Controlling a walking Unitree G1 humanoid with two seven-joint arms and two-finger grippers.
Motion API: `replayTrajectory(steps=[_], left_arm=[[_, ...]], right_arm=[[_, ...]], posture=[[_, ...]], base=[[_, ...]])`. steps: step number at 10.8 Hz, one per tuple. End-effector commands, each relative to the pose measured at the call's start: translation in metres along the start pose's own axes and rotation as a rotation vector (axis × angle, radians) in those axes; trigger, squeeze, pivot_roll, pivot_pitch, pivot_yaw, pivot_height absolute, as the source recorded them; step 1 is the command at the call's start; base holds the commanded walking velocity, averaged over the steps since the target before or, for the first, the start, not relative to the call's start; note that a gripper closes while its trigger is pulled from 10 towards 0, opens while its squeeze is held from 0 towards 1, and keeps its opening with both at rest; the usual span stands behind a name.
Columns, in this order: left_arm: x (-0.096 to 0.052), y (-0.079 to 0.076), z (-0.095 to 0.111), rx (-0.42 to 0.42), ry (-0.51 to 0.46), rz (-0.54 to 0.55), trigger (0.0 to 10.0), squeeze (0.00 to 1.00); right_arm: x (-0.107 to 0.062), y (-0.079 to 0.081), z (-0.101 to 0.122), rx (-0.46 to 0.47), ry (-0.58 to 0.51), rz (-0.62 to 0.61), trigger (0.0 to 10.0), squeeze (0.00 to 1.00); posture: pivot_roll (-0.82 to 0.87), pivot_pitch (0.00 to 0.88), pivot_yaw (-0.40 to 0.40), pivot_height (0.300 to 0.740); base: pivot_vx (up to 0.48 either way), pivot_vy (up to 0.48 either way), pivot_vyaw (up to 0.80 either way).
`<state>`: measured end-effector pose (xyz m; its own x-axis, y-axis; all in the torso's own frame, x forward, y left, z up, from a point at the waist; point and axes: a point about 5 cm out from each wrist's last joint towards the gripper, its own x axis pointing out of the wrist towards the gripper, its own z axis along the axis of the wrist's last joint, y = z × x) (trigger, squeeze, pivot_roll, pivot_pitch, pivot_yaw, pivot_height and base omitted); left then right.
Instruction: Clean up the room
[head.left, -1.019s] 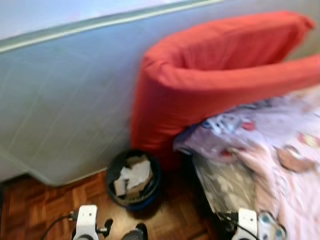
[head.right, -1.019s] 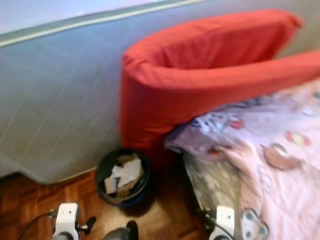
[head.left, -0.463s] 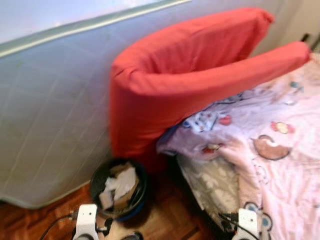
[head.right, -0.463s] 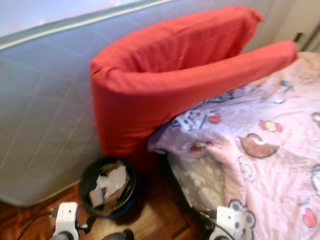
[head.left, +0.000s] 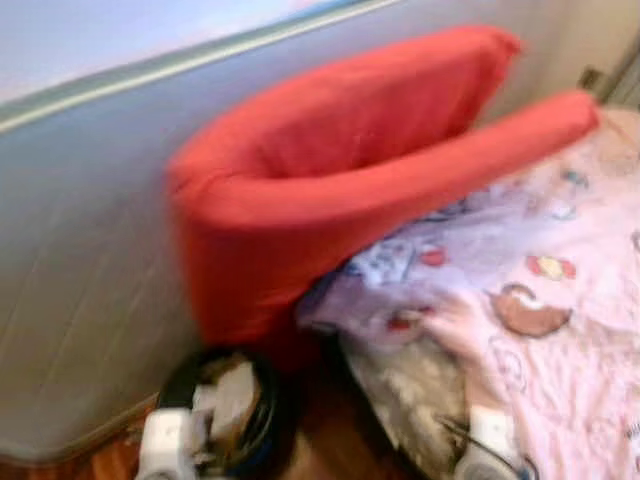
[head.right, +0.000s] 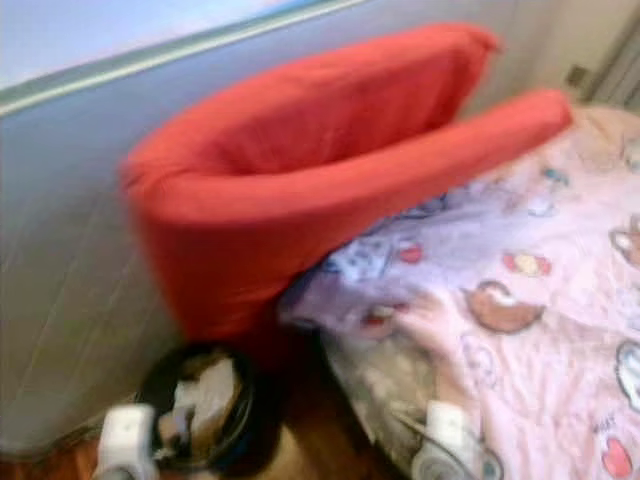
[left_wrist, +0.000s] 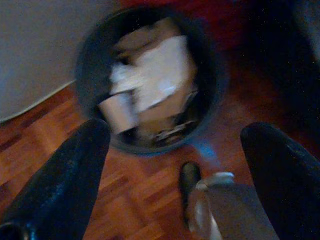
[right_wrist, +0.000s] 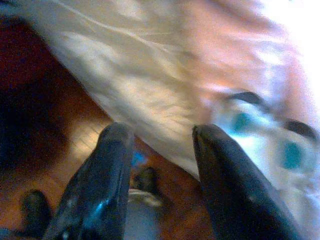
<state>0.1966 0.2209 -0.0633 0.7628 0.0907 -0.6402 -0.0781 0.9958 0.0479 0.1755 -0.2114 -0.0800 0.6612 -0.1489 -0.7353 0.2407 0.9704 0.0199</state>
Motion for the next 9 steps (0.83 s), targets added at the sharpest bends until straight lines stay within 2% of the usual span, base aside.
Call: replayTrajectory(steps=[1,6,7,9], left_arm=[[-0.003,0.01,-0.007,0.004,0.029,0.025,10.0,0.0],[-0.002,0.011,-0.003,0.003,0.021,0.035,10.0,0.0],[-0.002,0.012,-0.004,-0.001,0.02,0.042,10.0,0.0],[-0.005,0.011,-0.009,-0.009,0.026,0.049,10.0,0.0]], right_arm=[[0.0,0.007,-0.001,0.014,0.002,0.005,10.0,0.0],[0.002,0.017,0.003,-0.008,-0.007,0.05,10.0,0.0],[0.002,0.018,0.004,-0.013,-0.011,0.057,10.0,0.0],[0.006,0.024,0.019,-0.05,-0.061,0.103,10.0,0.0]], posture=[[0.18,0.168,-0.005,0.74],[0.21,0.172,-0.006,0.74],[0.21,0.179,-0.009,0.74],[0.19,0.196,-0.019,0.74]], base=[[0.334,0.0,0.0],[0.319,0.0,0.0],[0.0,0.0,0.0],[0.0,0.0,0.0]])
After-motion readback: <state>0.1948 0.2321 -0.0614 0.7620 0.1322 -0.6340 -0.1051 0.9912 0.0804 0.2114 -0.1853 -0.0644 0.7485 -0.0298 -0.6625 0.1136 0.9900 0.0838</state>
